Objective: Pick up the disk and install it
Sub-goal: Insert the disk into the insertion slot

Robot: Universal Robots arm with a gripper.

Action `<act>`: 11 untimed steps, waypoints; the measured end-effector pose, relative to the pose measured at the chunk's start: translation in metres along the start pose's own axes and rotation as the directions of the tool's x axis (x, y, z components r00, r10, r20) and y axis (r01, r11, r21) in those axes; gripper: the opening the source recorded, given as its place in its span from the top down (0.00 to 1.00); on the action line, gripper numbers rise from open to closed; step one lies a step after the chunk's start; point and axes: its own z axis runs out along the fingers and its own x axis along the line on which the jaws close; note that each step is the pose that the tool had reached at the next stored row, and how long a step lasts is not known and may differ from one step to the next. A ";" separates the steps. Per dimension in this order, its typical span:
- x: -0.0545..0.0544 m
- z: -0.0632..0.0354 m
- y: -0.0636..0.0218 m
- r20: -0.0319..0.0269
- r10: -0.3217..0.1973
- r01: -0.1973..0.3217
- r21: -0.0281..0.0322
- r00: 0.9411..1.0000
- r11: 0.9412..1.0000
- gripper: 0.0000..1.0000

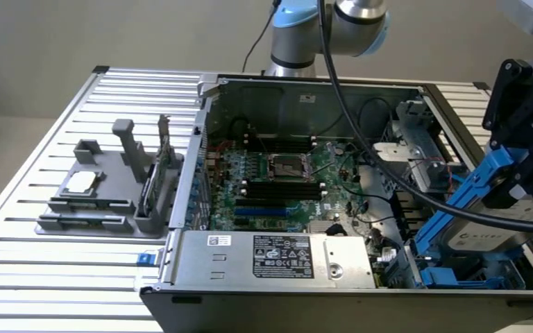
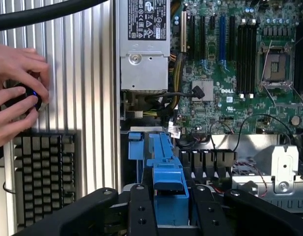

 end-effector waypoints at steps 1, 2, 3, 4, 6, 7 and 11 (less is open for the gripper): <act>0.000 0.0012 0.0000 0.000 0.000 0.000 0.000 1.000 1.000 0.67; 0.000 0.0021 -0.0001 0.000 0.000 0.000 0.001 1.000 1.000 0.67; 0.000 0.0030 -0.0002 -0.001 0.000 0.000 0.001 1.000 1.000 0.67; 0.000 0.0042 -0.0002 -0.001 0.000 0.000 0.002 1.000 1.000 0.67; 0.000 0.0065 -0.0004 -0.002 -0.001 0.001 0.004 1.000 1.000 0.67; 0.000 0.0079 -0.0004 -0.003 -0.001 0.001 0.005 1.000 1.000 0.67; 0.000 0.0137 -0.0006 -0.005 -0.001 0.001 0.007 1.000 1.000 0.67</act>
